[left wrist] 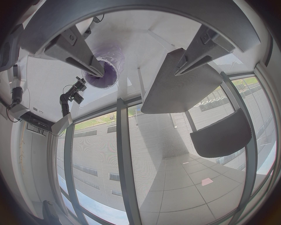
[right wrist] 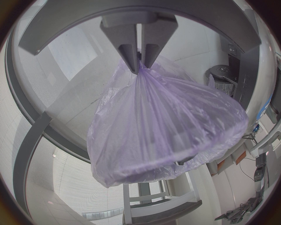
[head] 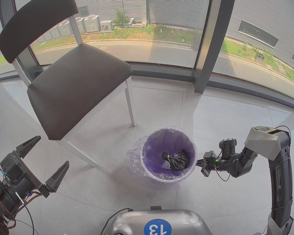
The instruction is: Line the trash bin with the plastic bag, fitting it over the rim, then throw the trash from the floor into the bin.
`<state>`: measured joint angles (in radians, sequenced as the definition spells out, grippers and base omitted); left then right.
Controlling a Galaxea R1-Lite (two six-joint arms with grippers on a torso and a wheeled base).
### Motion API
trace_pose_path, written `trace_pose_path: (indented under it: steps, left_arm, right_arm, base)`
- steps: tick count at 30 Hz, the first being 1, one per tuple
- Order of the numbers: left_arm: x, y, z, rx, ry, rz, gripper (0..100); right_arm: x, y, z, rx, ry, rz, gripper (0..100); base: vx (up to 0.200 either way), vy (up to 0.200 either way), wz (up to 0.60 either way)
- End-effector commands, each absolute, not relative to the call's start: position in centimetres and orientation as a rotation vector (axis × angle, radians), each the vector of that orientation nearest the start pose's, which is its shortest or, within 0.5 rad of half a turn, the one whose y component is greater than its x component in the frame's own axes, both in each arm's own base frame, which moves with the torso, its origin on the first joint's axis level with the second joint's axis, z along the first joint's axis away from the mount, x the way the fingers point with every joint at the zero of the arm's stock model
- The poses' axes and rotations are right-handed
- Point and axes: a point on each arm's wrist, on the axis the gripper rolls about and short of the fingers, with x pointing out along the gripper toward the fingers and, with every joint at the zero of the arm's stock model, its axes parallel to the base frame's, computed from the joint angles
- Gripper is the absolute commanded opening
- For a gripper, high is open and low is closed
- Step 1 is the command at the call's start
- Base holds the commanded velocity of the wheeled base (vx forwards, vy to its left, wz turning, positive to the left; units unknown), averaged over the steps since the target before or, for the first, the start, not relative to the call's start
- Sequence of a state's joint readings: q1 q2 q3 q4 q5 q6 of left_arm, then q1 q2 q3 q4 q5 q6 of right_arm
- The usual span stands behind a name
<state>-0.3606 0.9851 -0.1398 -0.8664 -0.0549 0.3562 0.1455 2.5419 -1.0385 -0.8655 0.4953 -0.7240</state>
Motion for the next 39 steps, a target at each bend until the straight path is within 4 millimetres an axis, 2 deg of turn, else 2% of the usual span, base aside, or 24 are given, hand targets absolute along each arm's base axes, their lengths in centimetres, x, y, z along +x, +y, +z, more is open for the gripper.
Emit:
trace_pose_path:
  steps: [1, 12, 13, 17, 26, 31, 39]
  left_arm:
    - [10.2, -4.0, 17.1, 0.348, -0.091, -0.408, 100]
    - [10.2, -4.0, 17.2, 0.347, -0.095, -0.407, 100]
    - [10.2, -4.0, 17.1, 0.346, -0.092, -0.408, 100]
    - [10.2, -4.0, 17.2, 0.346, -0.095, -0.407, 100]
    - [10.2, -4.0, 17.3, 0.341, -0.108, -0.405, 100]
    - [10.0, -4.0, 17.4, 0.338, -0.115, -0.410, 100]
    - [10.0, -4.0, 17.5, 0.336, -0.119, -0.412, 100]
  right_arm:
    - [41.2, 7.1, -6.5, -0.561, 0.387, 0.816, 0]
    - [41.4, 7.1, -6.5, -0.562, 0.377, 0.816, 0]
    - [41.5, 7.1, -6.5, -0.563, 0.376, 0.814, 100]
    - [41.5, 6.8, -6.5, -0.561, 0.377, 0.806, 100]
    - [40.6, 4.4, -6.6, -0.540, 0.389, 0.769, 100]
    - [39.2, 3.0, -4.7, -0.531, 0.358, 0.753, 100]
    - [38.4, 2.7, -3.0, -0.538, 0.332, 0.736, 100]
  base:
    - [0.000, 0.000, 0.00]
    - [0.000, 0.000, 0.00]
    - [0.000, 0.000, 0.00]
    - [0.000, 0.000, 0.00]
    - [0.000, 0.000, 0.00]
    - [0.000, 0.000, 0.00]
    - [0.000, 0.000, 0.00]
